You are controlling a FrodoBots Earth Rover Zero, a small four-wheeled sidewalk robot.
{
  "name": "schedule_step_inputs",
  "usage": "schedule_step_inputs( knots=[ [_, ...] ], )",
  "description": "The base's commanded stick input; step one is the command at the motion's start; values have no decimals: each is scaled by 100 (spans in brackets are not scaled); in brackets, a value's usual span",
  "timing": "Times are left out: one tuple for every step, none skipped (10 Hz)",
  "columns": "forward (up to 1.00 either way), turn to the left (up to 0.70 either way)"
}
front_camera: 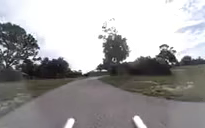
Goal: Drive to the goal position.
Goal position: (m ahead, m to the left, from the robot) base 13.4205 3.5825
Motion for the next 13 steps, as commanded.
schedule_step_inputs(
  knots=[
    [69, 3],
    [69, 3],
    [69, 3],
    [69, 3],
    [69, 3],
    [69, 3],
    [69, 3],
    [69, 3],
    [69, 3],
    [69, 3],
    [69, 3],
    [69, 3],
    [69, 3]
  ],
)
